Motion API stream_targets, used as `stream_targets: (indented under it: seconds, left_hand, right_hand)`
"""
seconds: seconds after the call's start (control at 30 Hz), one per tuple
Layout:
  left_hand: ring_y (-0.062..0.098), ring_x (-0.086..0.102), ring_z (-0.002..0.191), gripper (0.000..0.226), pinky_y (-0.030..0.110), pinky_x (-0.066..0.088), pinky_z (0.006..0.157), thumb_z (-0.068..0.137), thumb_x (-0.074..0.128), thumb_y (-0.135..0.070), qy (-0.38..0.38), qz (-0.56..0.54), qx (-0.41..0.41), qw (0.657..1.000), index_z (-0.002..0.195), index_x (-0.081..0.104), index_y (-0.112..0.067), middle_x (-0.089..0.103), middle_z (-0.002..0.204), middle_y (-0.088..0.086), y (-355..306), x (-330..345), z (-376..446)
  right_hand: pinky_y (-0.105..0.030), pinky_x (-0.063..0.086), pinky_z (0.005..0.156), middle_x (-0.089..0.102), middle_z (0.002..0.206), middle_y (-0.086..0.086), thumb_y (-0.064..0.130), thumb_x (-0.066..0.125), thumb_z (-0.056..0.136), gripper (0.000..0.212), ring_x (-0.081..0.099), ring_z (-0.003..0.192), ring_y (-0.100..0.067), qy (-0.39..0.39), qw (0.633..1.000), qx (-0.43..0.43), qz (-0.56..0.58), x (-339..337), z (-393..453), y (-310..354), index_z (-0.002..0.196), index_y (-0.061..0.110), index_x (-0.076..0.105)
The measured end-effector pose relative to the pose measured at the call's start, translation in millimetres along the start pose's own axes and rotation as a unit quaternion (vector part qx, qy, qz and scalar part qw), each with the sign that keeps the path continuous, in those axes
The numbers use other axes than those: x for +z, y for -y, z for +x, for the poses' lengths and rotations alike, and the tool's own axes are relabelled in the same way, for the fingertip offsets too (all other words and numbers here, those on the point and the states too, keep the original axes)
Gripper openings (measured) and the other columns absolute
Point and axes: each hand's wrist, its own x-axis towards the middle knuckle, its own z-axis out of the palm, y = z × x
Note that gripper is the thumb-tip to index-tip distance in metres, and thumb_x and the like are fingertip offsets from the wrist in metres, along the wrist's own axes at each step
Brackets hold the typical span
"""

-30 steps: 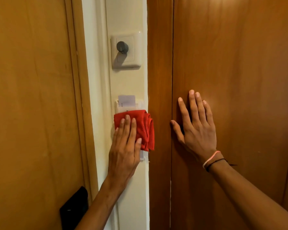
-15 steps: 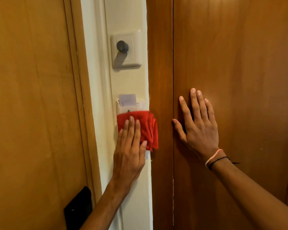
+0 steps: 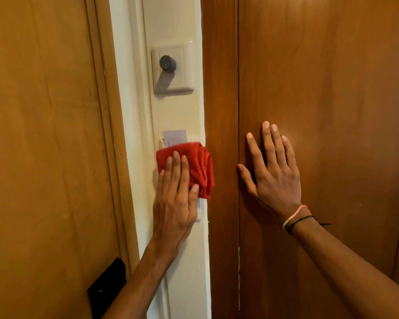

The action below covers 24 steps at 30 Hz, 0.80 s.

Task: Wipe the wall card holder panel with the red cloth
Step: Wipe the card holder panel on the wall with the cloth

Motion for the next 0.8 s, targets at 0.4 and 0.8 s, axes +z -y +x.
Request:
stream_targets:
  seconds: [0.4,0.8]
  left_hand:
    - [0.028,0.020,0.147,0.056,0.050,0.027,0.118,0.103,0.018,-0.040,0.014,0.014,0.045,0.999,0.149,0.017,-0.010,0.022,0.157,0.013,12,-3,-6]
    - [0.030,0.019,0.148,0.057,0.053,0.029,0.117,0.102,0.020,-0.038,0.028,0.015,0.028,0.999,0.150,0.018,-0.007,0.023,0.157,0.016,4,-5,-5]
  right_hand:
    - [-0.049,0.020,0.130,0.019,0.169,-0.020,0.055,0.037,0.103,0.071,0.016,0.159,-0.034,-0.009,1.000,0.000,0.013,0,-1,-1,0.162,0.017,0.024]
    - [-0.048,0.017,0.130,0.018,0.170,-0.019,0.056,0.036,0.103,0.072,0.015,0.160,-0.033,0.002,1.000,0.001,0.006,2,-3,0,0.162,0.017,0.023]
